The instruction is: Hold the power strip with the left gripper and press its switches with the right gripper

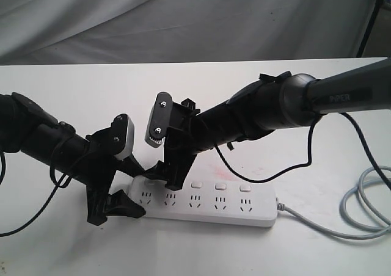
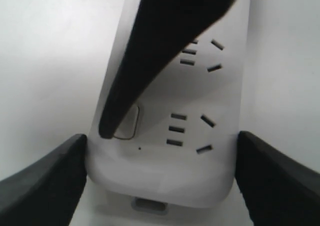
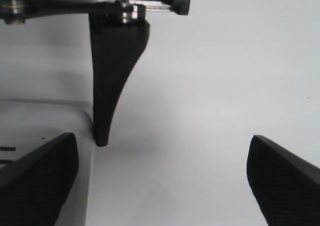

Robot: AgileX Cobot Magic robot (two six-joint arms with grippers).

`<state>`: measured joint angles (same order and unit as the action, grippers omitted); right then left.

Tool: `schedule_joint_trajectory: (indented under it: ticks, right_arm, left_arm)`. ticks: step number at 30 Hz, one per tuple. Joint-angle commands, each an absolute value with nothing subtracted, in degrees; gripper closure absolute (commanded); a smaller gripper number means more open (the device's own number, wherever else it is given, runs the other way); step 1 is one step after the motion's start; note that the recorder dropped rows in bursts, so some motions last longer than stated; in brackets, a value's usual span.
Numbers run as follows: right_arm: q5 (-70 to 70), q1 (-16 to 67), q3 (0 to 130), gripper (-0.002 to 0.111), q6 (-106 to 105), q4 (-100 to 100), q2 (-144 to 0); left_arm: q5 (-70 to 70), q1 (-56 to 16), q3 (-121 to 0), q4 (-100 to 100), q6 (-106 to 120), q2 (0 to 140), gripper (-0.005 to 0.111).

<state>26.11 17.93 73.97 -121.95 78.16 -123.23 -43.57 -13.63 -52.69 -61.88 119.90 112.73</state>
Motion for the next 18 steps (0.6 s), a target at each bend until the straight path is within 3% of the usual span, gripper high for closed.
schedule_joint_trajectory:
  ticks: [1,18]
  right_arm:
    - [24.4,18.3,74.1,0.024,-122.8,76.0,-124.4]
    - [28.6,18.7,74.1,0.024,-119.6,75.3,-121.5]
  left_arm:
    - [-43.5,-14.1,-53.0,-62.5,120.0,112.7,0.107]
    - [-43.5,-14.1,-53.0,-62.5,120.0,112.7,0.107]
